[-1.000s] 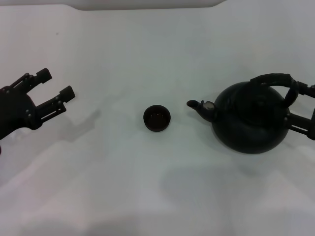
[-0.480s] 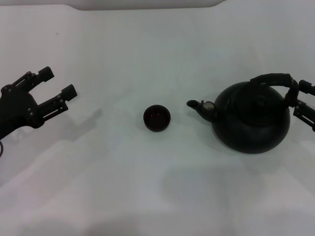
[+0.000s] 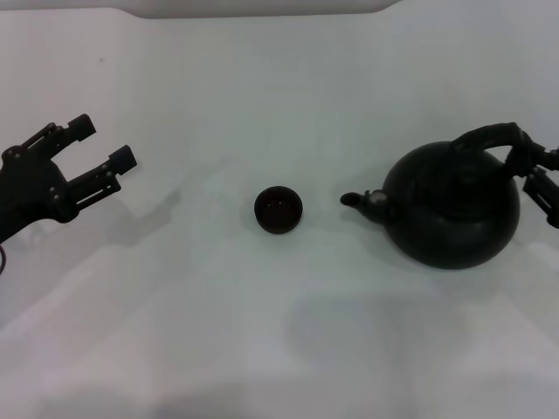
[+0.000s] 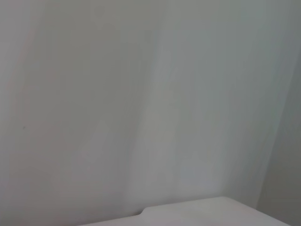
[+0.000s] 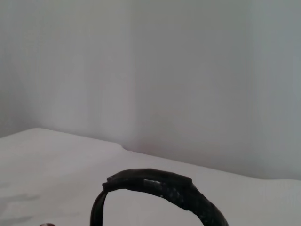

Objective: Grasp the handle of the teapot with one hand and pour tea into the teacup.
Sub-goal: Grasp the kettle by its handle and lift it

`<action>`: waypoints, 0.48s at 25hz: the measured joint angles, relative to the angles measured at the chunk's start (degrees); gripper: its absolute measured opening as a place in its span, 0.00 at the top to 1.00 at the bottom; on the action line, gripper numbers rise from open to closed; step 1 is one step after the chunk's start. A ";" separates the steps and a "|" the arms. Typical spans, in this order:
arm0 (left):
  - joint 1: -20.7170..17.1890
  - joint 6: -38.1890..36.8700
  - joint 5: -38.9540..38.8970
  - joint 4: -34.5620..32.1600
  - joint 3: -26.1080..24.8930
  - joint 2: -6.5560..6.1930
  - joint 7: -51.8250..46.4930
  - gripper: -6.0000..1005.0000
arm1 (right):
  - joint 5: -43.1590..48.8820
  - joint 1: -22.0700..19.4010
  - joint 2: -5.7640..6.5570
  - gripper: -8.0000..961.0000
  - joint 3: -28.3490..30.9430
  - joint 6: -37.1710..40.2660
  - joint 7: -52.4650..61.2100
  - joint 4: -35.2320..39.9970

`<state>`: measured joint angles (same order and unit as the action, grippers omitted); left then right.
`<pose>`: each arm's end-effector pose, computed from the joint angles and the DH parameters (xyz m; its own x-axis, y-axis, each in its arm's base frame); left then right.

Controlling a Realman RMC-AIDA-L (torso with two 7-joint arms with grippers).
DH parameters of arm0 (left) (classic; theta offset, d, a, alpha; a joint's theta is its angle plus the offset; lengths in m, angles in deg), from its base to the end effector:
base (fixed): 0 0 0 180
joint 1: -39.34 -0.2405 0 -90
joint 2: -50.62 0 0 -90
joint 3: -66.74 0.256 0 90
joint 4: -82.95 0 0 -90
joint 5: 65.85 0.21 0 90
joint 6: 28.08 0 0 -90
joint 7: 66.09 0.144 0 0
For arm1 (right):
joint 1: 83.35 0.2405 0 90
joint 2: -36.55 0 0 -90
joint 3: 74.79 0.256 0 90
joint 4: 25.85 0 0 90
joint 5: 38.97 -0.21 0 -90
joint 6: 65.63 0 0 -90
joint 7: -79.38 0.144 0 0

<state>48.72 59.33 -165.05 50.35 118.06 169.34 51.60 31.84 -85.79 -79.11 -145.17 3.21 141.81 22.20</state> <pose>-0.3246 0.2512 0.0131 0.6077 0.2101 0.7659 0.6326 -0.7110 -0.3070 0.3504 0.2392 0.0282 0.7538 -0.2468 -0.6090 -0.6091 -0.6102 -0.5066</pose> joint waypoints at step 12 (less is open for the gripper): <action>-0.01 -0.14 -0.03 0.00 -0.17 -0.06 0.00 0.17 | -2.59 3.17 -0.36 0.81 -0.20 0.31 -2.22 -4.29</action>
<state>48.71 59.19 -165.08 50.34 117.89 169.28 51.59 29.25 -82.62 -79.47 -145.36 3.51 139.59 17.92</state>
